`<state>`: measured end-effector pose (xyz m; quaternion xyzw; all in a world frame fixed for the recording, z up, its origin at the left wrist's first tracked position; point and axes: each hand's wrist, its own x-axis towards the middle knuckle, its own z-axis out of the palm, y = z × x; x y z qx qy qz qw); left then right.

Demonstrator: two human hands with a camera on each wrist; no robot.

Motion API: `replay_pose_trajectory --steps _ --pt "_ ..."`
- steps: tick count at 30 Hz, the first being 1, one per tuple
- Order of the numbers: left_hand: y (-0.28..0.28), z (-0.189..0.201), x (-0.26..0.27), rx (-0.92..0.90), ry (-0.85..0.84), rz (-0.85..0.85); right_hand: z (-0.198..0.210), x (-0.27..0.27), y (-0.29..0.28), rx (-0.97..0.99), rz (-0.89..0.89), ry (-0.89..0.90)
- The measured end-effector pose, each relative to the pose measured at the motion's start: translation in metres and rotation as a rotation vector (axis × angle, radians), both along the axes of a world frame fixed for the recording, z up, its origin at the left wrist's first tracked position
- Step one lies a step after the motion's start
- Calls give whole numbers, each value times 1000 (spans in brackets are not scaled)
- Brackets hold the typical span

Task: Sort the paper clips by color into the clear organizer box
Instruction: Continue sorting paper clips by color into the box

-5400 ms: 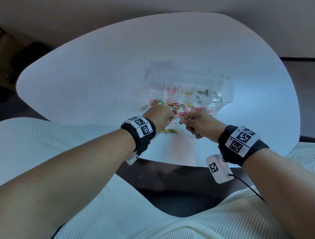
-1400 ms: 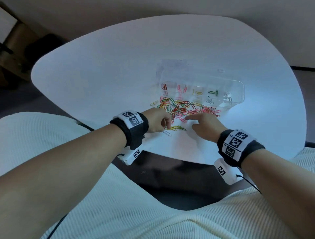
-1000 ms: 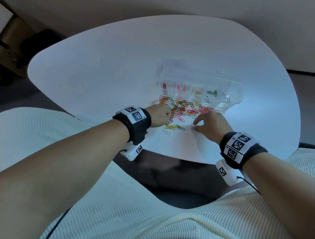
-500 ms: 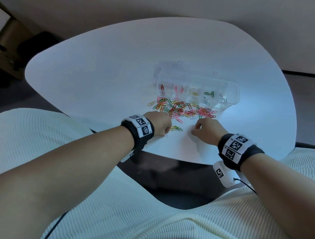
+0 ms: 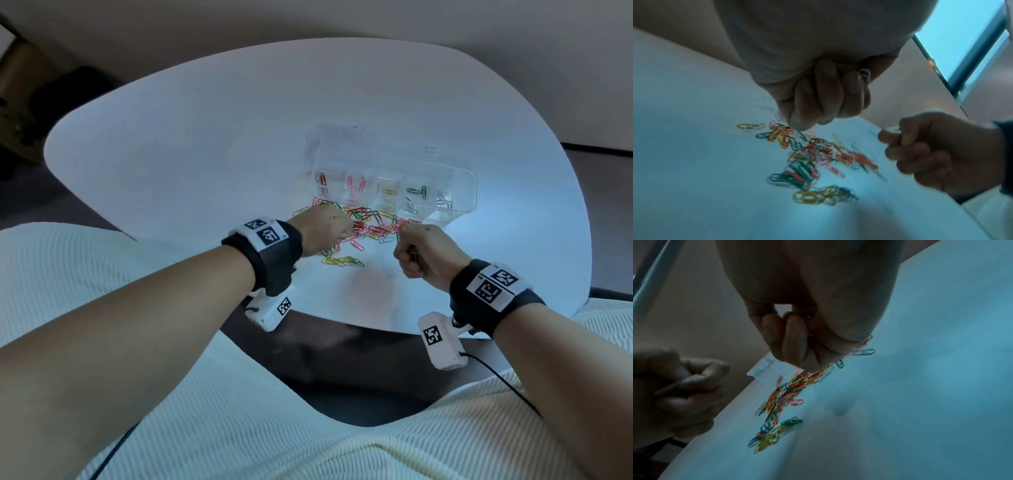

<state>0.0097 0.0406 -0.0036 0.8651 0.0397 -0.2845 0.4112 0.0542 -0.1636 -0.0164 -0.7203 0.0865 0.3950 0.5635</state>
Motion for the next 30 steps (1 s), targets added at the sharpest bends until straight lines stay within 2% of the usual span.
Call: replay_pose_trajectory --steps 2,3,7,10,15,17,20,23,26,30 --pt "2 7 0 -282 78 159 -2 0 4 -66 79 -25" --pt "3 11 0 -365 107 223 -3 0 5 -151 161 -71" --pt "-2 17 4 -492 126 350 -7 -3 9 -553 561 -324" --pt "-9 18 7 -502 98 379 0 0 8 -583 584 -382" --pt "-28 17 11 -504 166 348 30 23 -2 -433 488 -330" --pt "-37 18 14 -401 194 278 40 37 -13 -429 441 -346" --pt "-54 26 23 -153 180 73 50 54 -34 -382 296 -334" --pt "-74 32 40 -22 166 11 54 61 -51 -187 94 -194" --pt "-90 34 66 -61 138 148 55 69 -60 17 -91 -71" --pt "-105 37 97 -295 187 504 54 86 -63 106 -328 -93"
